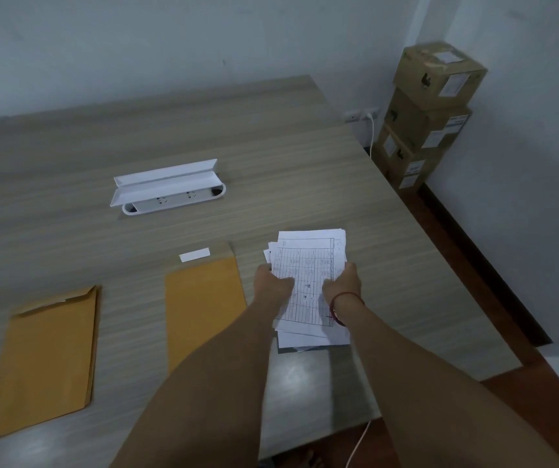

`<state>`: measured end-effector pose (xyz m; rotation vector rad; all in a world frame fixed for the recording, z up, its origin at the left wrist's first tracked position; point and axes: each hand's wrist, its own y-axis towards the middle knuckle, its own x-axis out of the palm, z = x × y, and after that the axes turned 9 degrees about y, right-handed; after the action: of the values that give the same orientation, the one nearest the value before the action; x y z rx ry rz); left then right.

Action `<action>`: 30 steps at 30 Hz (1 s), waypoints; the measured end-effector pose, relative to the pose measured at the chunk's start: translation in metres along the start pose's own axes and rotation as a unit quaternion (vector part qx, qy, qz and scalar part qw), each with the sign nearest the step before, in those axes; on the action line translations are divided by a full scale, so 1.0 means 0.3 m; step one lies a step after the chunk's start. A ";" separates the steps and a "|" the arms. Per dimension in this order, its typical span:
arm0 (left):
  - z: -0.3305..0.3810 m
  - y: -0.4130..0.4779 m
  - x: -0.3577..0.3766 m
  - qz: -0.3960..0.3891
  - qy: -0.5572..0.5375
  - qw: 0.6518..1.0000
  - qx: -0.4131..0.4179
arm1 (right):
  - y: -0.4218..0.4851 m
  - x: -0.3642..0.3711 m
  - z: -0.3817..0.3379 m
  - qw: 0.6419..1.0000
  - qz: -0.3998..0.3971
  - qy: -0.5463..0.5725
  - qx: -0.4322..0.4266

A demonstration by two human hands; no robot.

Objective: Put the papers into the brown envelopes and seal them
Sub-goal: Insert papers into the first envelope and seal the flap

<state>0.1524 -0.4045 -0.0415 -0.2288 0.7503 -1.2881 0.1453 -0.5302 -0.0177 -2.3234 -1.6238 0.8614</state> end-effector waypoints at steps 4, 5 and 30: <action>0.035 -0.031 -0.039 -0.011 0.015 0.999 0.028 | -0.010 -0.001 -0.025 0.998 -0.022 0.060 0.012; 0.038 -0.029 -0.049 -0.003 0.031 0.999 0.042 | -0.014 0.003 -0.037 0.997 -0.034 0.071 0.009; 0.072 -0.025 -0.105 0.066 0.046 0.997 0.012 | -0.026 0.014 -0.122 0.993 -0.090 0.073 0.015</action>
<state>0.1573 -0.3830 -0.0094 -0.0993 0.8132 -1.1882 0.1602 -0.5170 0.0144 -2.1248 -1.7135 0.6566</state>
